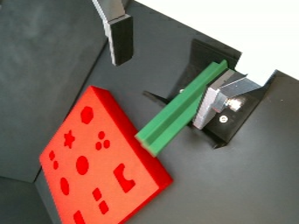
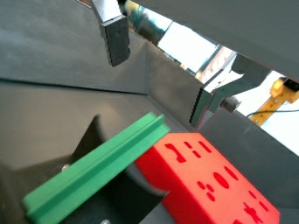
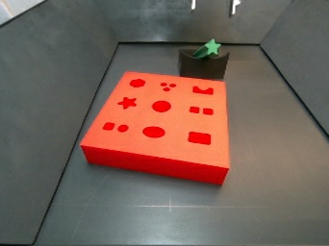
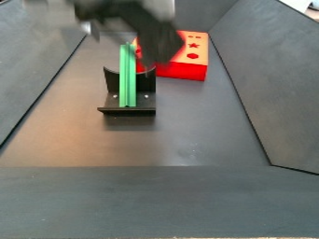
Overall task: Pick up the star object. Move up. Place the star object on the fixture. Regrasp the star object. Move to above the board. Insert the star object.
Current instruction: Regrasp the star object.
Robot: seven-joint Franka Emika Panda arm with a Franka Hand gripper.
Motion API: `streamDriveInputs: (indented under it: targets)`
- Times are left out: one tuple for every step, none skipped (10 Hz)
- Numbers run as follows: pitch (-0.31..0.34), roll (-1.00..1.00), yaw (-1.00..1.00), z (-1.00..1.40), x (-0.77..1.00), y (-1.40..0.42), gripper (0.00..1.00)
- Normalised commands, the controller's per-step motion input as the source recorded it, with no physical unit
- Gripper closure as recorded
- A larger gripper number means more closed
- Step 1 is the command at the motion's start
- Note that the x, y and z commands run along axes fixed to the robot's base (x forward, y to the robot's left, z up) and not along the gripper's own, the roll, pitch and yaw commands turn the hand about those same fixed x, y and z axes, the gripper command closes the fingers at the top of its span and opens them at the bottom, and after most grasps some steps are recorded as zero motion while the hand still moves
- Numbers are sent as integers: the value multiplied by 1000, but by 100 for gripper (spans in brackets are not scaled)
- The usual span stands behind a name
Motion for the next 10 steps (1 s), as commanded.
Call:
streamDriveInputs:
  targets:
    - [25,1000,0,778,-54,-1000,0]
    - [23,1000,0,705,-55,-1000,0]
    - [20,1000,0,611,-55,-1000,0]
    - [18,1000,0,427,-55,-906,0]
    - [13,1000,0,216,-36,-640,0]
    - [11,1000,1,133,-30,-433,0]
    - [7,1000,2,81,-30,-219,0]
    - [3,1000,3,49,-31,-63,0]
    - [-2,1000,3,27,-19,-40,0]
    - [-5,1000,4,23,-13,-47,0]
